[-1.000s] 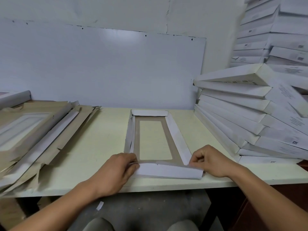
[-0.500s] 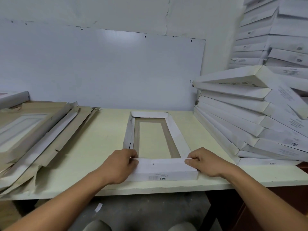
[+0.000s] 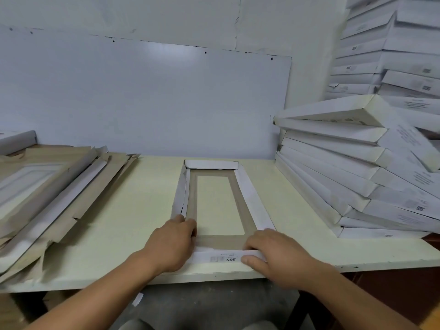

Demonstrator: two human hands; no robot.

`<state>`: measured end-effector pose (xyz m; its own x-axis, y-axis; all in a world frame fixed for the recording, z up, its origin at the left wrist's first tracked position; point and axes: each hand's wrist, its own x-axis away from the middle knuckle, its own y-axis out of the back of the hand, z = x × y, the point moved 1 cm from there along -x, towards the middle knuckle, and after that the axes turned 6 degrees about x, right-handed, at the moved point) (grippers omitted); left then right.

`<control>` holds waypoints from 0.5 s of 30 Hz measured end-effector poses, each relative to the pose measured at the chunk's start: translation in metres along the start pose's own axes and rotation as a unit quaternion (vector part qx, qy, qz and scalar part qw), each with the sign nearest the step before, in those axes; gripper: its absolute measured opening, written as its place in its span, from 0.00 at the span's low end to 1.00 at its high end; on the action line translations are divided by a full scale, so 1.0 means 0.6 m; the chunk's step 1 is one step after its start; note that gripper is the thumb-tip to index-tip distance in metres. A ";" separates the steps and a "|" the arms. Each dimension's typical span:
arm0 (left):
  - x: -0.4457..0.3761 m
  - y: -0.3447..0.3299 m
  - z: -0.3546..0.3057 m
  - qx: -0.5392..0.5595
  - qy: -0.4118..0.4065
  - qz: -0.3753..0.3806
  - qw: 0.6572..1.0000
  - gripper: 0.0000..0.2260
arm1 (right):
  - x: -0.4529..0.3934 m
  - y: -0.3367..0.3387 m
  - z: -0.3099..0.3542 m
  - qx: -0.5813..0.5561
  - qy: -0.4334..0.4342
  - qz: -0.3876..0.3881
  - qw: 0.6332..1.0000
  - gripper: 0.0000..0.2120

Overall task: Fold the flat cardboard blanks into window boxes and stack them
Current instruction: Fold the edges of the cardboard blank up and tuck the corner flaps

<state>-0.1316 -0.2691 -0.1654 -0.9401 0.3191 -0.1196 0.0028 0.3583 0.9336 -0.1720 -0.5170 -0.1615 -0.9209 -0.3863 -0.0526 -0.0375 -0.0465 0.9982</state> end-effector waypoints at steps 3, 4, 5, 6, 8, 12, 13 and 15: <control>0.010 -0.003 -0.002 -0.044 -0.040 -0.065 0.996 0.07 | 0.000 -0.021 0.010 0.018 -0.006 -0.021 1.000 0.13; 0.015 -0.005 -0.001 -0.037 -0.055 -0.077 0.995 0.10 | 0.000 -0.027 0.013 0.022 -0.003 -0.038 0.999 0.13; 0.020 -0.007 0.000 -0.020 -0.069 -0.074 0.995 0.14 | 0.000 -0.032 0.013 0.032 0.000 -0.052 0.998 0.13; 0.026 -0.009 0.003 0.002 -0.084 -0.063 0.994 0.16 | 0.001 -0.038 0.013 0.051 0.004 -0.063 0.997 0.12; 0.038 -0.014 0.011 0.032 -0.124 -0.045 0.991 0.16 | 0.002 -0.046 0.014 0.085 0.011 -0.081 0.993 0.11; 0.052 -0.016 0.030 0.064 -0.177 -0.035 0.982 0.10 | -0.001 -0.049 0.015 0.102 0.029 -0.131 0.986 0.06; 0.052 -0.018 0.031 0.075 -0.182 -0.040 0.980 0.09 | -0.001 -0.049 0.015 0.100 0.032 -0.142 0.984 0.06; 0.051 -0.022 0.029 0.078 -0.186 -0.056 0.978 0.10 | 0.000 -0.053 0.015 0.075 0.032 -0.125 0.989 0.11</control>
<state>-0.1545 -0.2489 -0.1871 -0.7488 0.5572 -0.3589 -0.0133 0.5287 0.8487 -0.1744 -0.5075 -0.1928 -0.8492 -0.4381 -0.2948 -0.3222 -0.0123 0.9466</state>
